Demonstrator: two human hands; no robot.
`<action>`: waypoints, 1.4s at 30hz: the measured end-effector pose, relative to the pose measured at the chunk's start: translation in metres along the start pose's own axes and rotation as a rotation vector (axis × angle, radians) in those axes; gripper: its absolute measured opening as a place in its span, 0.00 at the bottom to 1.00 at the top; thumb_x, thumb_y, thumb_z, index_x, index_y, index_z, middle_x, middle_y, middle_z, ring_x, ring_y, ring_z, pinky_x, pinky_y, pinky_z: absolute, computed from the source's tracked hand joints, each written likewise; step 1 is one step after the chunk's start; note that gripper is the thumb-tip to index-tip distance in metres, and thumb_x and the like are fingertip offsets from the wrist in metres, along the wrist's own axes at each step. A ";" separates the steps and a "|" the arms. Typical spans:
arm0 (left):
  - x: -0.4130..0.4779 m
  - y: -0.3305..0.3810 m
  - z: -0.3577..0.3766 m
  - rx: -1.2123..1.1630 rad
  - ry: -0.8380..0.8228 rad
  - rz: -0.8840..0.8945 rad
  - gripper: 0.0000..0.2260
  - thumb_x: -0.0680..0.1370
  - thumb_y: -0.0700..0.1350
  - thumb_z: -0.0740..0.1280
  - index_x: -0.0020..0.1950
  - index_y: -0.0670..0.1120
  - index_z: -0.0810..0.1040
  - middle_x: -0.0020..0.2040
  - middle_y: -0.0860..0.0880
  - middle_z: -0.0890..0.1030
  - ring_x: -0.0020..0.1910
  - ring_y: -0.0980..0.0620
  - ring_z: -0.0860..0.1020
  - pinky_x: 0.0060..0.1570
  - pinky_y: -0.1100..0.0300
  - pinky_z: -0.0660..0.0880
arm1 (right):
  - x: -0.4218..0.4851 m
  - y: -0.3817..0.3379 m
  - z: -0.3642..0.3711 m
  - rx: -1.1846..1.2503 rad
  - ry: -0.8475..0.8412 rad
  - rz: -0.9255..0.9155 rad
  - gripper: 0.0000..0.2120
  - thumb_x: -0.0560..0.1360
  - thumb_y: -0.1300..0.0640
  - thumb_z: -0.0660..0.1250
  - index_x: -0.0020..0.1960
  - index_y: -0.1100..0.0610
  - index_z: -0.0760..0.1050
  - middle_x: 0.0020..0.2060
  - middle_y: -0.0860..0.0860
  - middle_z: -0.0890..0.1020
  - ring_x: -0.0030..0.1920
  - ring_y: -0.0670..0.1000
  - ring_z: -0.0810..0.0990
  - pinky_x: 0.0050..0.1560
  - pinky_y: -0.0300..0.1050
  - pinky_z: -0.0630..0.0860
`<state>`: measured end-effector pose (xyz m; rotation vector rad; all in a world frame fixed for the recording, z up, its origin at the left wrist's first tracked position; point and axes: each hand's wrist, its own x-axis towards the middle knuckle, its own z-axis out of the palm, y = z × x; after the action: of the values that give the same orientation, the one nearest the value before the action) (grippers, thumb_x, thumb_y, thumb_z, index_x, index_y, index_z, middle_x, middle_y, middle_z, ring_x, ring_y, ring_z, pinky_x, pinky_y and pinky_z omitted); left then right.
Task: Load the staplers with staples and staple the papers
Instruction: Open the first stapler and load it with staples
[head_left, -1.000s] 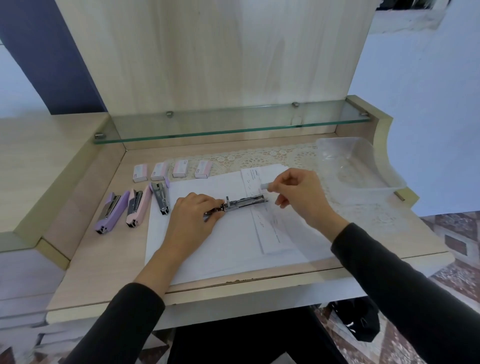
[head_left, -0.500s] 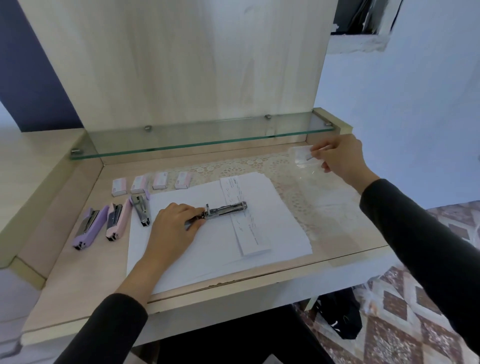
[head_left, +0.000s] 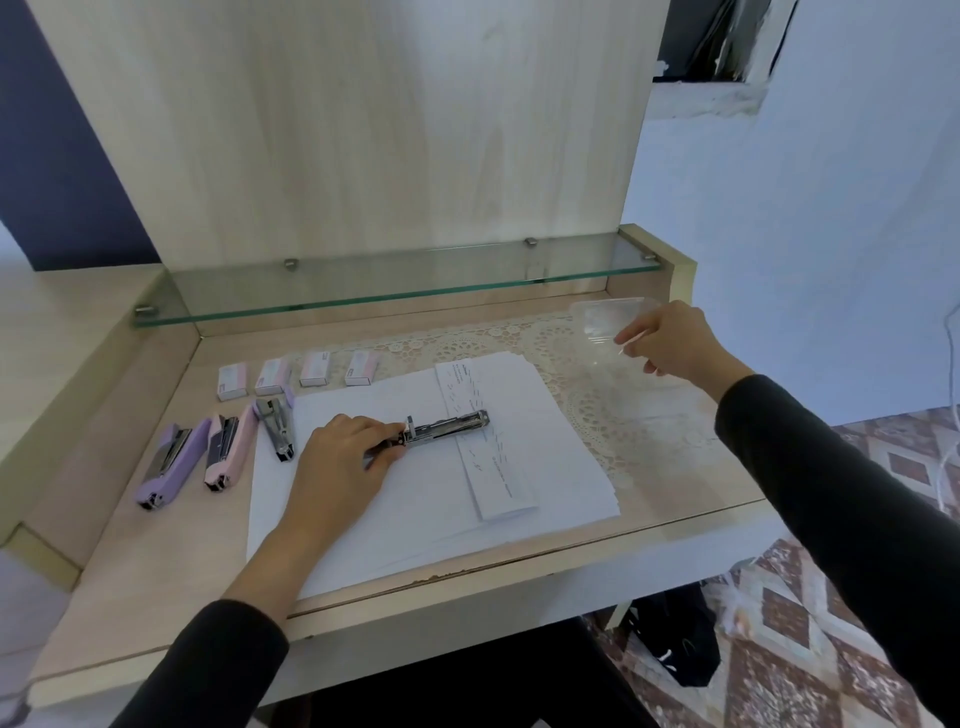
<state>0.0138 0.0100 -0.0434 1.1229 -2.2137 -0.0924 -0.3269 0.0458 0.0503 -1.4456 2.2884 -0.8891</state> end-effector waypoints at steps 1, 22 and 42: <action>0.000 0.000 0.000 -0.002 0.000 0.003 0.11 0.70 0.46 0.68 0.47 0.42 0.83 0.40 0.47 0.83 0.38 0.44 0.77 0.38 0.51 0.75 | -0.001 -0.002 -0.001 0.007 0.014 -0.017 0.06 0.72 0.65 0.66 0.44 0.57 0.80 0.43 0.55 0.80 0.30 0.50 0.76 0.33 0.38 0.75; 0.014 -0.004 -0.031 -0.136 -0.111 -0.144 0.09 0.74 0.49 0.68 0.51 0.48 0.82 0.47 0.53 0.80 0.48 0.55 0.74 0.50 0.62 0.69 | -0.057 -0.061 0.095 -0.121 -0.300 -0.485 0.11 0.71 0.54 0.69 0.53 0.52 0.79 0.52 0.48 0.79 0.42 0.45 0.71 0.46 0.38 0.65; 0.100 -0.035 -0.004 0.156 -0.230 -0.510 0.14 0.74 0.47 0.68 0.53 0.38 0.79 0.53 0.40 0.77 0.48 0.43 0.75 0.42 0.59 0.69 | -0.045 -0.060 0.105 0.024 -0.283 -0.526 0.04 0.72 0.53 0.68 0.43 0.51 0.82 0.41 0.45 0.80 0.38 0.43 0.74 0.38 0.34 0.69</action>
<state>-0.0025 -0.0859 -0.0003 1.8243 -2.0998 -0.2798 -0.2076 0.0318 0.0045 -2.0590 1.7141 -0.7707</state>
